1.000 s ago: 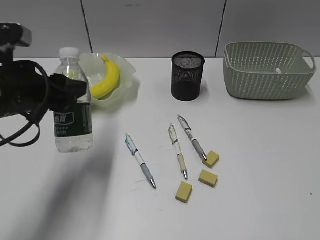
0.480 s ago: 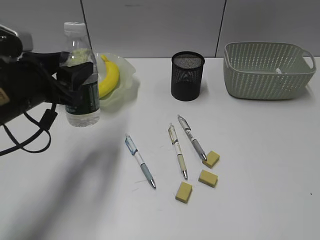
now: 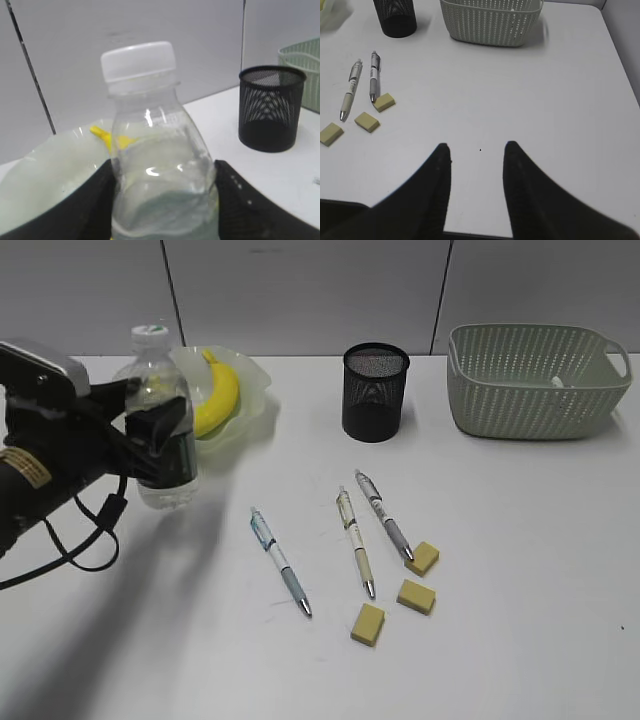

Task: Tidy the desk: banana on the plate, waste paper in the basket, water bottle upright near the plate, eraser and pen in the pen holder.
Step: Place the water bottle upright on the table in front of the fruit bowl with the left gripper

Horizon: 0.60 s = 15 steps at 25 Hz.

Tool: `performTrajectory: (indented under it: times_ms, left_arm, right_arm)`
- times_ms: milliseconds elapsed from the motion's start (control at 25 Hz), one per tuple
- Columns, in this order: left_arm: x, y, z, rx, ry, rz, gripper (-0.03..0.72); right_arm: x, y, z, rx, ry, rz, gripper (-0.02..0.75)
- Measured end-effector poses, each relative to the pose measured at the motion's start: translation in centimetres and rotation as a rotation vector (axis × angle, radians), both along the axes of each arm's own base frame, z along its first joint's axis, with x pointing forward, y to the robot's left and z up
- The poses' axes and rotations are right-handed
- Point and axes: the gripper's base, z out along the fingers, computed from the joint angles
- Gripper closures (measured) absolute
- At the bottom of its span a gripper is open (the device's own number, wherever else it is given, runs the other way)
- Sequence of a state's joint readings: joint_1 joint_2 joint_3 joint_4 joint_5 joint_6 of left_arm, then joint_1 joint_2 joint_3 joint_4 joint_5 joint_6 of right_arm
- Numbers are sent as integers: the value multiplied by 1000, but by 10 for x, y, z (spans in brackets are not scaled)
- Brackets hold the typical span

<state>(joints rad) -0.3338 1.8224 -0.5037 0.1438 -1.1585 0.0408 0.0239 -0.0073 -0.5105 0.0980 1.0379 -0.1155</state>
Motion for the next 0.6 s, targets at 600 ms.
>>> performTrajectory:
  times_ms: [600]
  left_arm:
    - [-2,0,-26,38,79,-3,274]
  right_arm:
    - [0,0,0,0,0,0,447]
